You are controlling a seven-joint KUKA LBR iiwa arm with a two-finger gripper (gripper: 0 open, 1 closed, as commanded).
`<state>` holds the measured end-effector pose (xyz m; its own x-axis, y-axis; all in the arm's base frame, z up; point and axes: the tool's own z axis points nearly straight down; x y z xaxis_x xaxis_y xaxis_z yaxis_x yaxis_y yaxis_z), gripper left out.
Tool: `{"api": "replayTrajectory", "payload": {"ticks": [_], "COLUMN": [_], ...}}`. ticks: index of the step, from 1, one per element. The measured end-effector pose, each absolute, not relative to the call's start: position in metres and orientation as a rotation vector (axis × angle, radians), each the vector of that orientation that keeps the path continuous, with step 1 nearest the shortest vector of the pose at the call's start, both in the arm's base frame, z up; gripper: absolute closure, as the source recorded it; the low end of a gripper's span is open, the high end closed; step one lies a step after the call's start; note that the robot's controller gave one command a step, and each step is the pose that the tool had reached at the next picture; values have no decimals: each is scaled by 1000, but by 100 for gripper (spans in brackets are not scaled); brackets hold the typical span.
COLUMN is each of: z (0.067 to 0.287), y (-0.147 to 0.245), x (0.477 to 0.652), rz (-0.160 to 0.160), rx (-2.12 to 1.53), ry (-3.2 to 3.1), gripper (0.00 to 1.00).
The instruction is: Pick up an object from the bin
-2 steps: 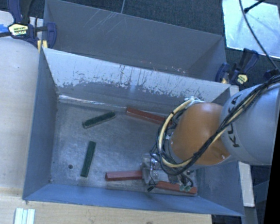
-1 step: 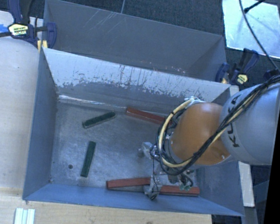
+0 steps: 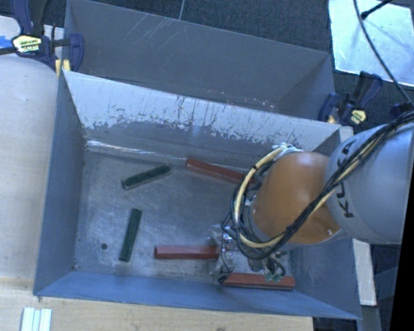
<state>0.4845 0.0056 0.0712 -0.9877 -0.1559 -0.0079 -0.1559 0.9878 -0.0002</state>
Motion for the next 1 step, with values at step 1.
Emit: {"api": "replayTrajectory", "payload": {"ticks": [1], "z": [210], "y": [18], "x": [490], "rz": [1], "rx": [64], "ry": [3130], "gripper": [100]}}
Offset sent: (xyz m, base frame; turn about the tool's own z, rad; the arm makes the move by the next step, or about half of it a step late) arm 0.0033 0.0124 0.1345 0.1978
